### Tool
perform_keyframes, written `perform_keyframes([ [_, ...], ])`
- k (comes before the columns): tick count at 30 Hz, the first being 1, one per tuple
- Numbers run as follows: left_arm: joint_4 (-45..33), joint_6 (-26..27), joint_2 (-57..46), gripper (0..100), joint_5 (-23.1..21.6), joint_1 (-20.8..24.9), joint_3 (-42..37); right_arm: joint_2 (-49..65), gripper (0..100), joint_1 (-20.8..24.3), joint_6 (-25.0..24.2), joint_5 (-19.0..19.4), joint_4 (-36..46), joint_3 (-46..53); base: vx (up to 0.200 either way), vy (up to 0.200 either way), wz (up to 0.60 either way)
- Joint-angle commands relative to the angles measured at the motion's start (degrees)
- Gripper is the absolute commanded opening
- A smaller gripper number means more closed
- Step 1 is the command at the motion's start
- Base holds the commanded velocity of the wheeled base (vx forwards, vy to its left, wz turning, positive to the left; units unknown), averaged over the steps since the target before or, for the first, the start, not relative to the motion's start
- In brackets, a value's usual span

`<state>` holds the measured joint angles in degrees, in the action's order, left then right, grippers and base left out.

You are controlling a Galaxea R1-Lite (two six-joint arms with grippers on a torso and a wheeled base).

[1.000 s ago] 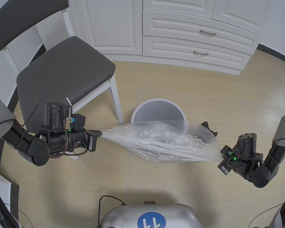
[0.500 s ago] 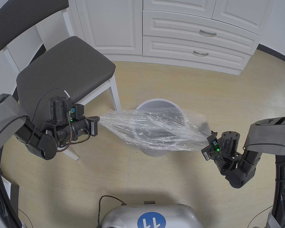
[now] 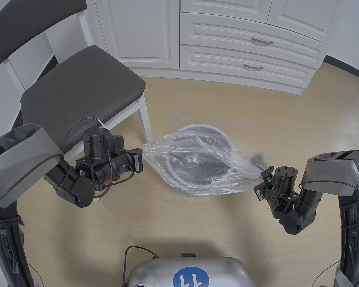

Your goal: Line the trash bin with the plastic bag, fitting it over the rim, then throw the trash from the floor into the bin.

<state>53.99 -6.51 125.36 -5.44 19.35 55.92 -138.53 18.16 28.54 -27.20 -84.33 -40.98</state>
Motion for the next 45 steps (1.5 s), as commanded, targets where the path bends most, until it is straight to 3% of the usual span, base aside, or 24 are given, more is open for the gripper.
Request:
perform_keyframes([
  [1,2.7,-0.8,4.1,0,0.8,1.8,1.0,-0.1,0,-1.0,0.1,0.0,0.0,-0.5,0.000,0.000,0.00],
  [5,4.7,-0.8,7.6,0,5.8,1.8,4.0,-0.7,0,-1.4,0.1,0.0,0.0,-1.0,0.000,0.000,0.00],
  [12,4.5,-0.9,11.0,0,8.2,1.7,7.5,-2.2,0,-1.4,0.0,0.1,-0.2,-2.4,0.000,0.000,0.00],
  [20,4.8,-1.0,15.3,0,14.1,1.9,13.9,-1.6,0,-1.4,-0.1,0.1,-0.8,-2.4,0.000,0.000,0.00],
  [32,4.9,-4.7,12.7,0,14.3,4.0,13.1,-1.4,0,-1.0,-0.5,0.5,-1.0,-2.8,0.000,0.000,0.00],
  [38,4.6,-4.8,9.9,0,14.3,4.9,10.6,0.5,0,1.4,-1.5,0.1,-3.6,-0.9,0.000,0.000,0.00],
  [43,4.0,-4.7,10.5,0,14.4,4.6,11.1,0.5,0,0.7,-1.3,0.7,-3.1,0.1,0.000,0.000,0.00],
  [44,4.0,-4.6,10.6,0,14.4,4.6,11.1,0.5,100,0.4,-1.3,0.8,-3.0,-0.1,0.000,0.000,0.00],
  [45,4.0,-4.6,10.6,0,14.4,4.6,11.1,0.5,100,-0.1,-1.2,1.1,-3.0,-0.1,0.000,0.000,0.00],
])
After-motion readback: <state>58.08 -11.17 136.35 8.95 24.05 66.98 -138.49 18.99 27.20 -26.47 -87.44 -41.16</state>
